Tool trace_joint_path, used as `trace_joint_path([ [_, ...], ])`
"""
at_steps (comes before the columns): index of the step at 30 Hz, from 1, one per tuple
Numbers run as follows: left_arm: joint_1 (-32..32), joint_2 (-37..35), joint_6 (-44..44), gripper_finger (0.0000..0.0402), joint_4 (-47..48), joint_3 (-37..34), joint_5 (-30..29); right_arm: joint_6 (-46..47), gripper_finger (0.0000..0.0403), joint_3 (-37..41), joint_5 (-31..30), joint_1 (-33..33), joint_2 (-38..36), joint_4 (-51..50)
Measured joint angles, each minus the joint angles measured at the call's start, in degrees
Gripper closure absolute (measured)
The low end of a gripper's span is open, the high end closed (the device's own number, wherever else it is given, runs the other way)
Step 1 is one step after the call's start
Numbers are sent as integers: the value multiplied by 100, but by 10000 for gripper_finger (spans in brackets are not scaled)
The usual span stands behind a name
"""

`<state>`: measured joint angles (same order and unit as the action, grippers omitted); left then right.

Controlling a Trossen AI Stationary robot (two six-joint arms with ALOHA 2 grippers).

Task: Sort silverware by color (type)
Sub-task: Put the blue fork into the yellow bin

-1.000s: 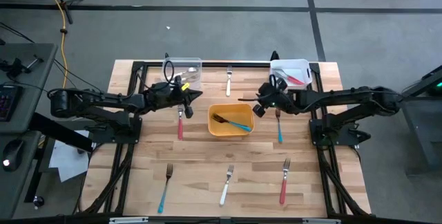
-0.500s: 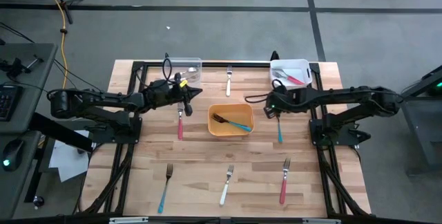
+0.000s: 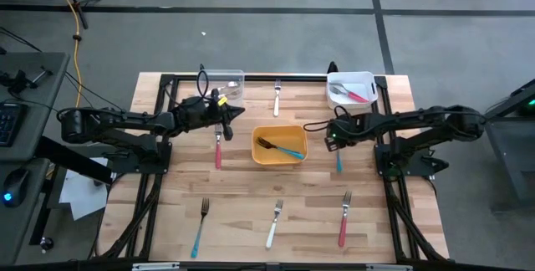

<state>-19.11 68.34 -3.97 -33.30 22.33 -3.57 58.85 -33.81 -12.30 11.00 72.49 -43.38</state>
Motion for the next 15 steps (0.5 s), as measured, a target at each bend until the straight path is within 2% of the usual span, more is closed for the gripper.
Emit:
trace_joint_path([
  [9, 0, 0, 153, 401, 129, 0, -2, 271, 284, 603, 185, 0, -17, 1211],
  [15, 0, 0, 132, 401, 138, 0, -2, 435, 293, 728, 337, 39, -22, 1343],
])
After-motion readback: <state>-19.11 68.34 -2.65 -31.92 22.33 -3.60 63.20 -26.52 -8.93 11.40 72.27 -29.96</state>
